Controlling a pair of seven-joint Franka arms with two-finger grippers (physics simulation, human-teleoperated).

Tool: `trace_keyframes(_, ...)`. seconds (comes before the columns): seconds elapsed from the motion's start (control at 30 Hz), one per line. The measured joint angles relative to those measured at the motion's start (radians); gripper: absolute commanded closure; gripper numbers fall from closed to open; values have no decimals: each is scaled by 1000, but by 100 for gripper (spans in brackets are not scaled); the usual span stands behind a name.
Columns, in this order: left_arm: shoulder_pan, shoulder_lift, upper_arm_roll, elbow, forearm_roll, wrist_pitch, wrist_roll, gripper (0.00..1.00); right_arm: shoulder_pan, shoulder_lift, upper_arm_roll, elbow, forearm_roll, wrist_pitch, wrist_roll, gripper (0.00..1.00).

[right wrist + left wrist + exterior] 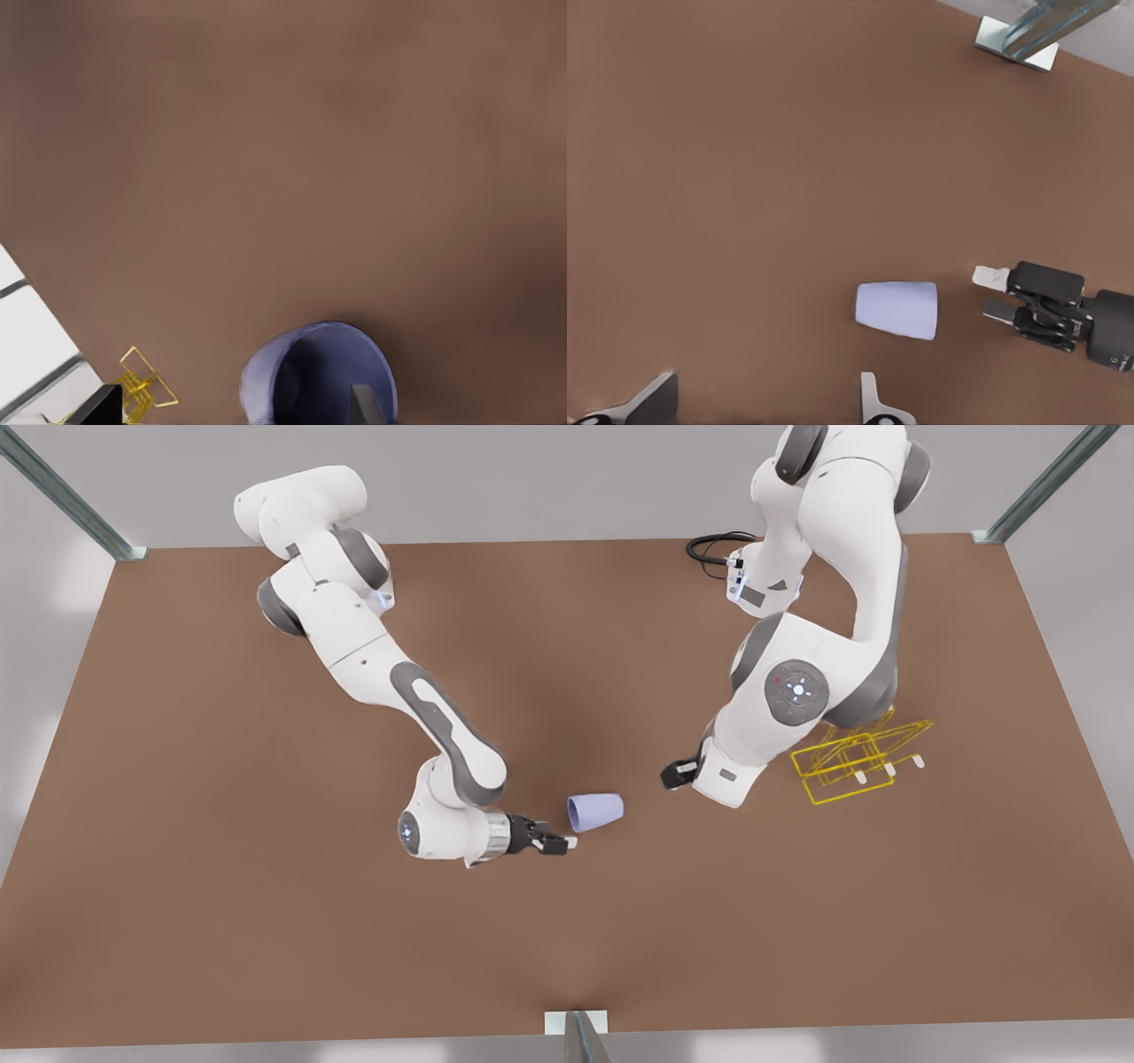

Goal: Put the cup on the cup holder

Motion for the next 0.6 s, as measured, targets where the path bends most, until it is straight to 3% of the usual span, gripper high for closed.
trace_keyframes(0.1,-24,45,27,-16,41,41,-308,0,-101,-137,-5,-10,-210,-74,4,0)
trace_keyframes(0.2,-90,117,26,-15,67,122,-572,0,-304,-406,8,-55,-489,-245,0,0)
trace_keyframes(0.3,-173,189,24,-10,108,198,-789,0,-409,-832,-42,-392,-682,-399,-29,0)
trace_keyframes(0.33,-182,203,26,-12,114,218,-863,0,-404,-912,-81,-486,-717,-422,-44,0)
trace_keyframes(0.43,-188,237,26,-10,124,264,-1074,0,-433,-901,-137,-483,-777,-483,-104,0)
trace_keyframes(0.6,-213,280,14,-7,115,343,-1356,0,-443,-825,-144,-404,-811,-544,-187,0)
